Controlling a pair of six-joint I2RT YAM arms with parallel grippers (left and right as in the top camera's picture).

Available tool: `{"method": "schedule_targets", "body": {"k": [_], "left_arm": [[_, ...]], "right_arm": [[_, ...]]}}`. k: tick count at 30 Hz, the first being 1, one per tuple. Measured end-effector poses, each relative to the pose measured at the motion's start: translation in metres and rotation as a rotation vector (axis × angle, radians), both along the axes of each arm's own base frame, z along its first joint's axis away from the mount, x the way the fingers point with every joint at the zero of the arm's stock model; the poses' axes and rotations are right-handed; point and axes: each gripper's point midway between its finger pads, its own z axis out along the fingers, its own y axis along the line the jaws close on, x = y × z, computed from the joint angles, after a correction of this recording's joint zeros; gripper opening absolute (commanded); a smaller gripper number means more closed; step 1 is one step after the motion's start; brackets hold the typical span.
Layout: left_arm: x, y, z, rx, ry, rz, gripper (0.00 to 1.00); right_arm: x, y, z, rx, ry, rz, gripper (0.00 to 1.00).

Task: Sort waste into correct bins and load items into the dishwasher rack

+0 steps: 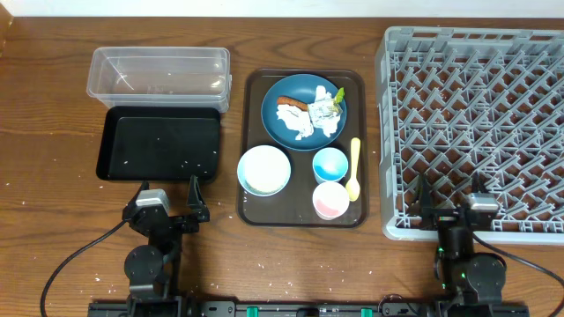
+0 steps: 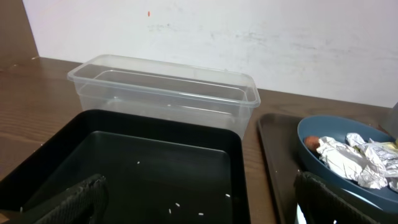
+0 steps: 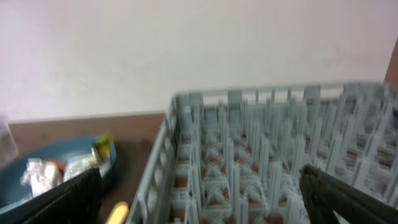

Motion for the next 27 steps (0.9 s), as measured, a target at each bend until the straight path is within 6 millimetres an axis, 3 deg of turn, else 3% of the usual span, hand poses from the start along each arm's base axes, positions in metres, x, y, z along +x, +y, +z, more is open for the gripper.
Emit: {"method": "schedule_targets", "body": {"k": [4, 10, 18, 22, 27], "left_arm": [[0.0, -0.002, 0.003, -0.001, -0.01, -0.011, 0.98], [0.0, -0.005, 0.008, -0.003, -0.011, -0.03, 0.98], [0.007, -0.009, 0.072, -0.005, -0.01, -0.053, 0.98], [0.022, -0.014, 0.093, -0.017, 0.104, -0.083, 0.98], [0.048, -0.019, 0.11, -0.037, 0.291, -0.115, 0.98]], "right_arm": [[-0.003, -0.001, 0.023, -0.004, -0.094, -0.003, 0.99], [-0.004, -0.001, 0.031, -0.021, -0.107, -0.005, 0.99], [-0.008, -0.001, 0.096, -0.095, -0.147, -0.015, 0.99], [-0.001, 0.003, 0.115, -0.116, -0.081, 0.007, 0.99], [0.014, 0.01, 0.123, -0.133, 0.061, 0.05, 0.99]]}}
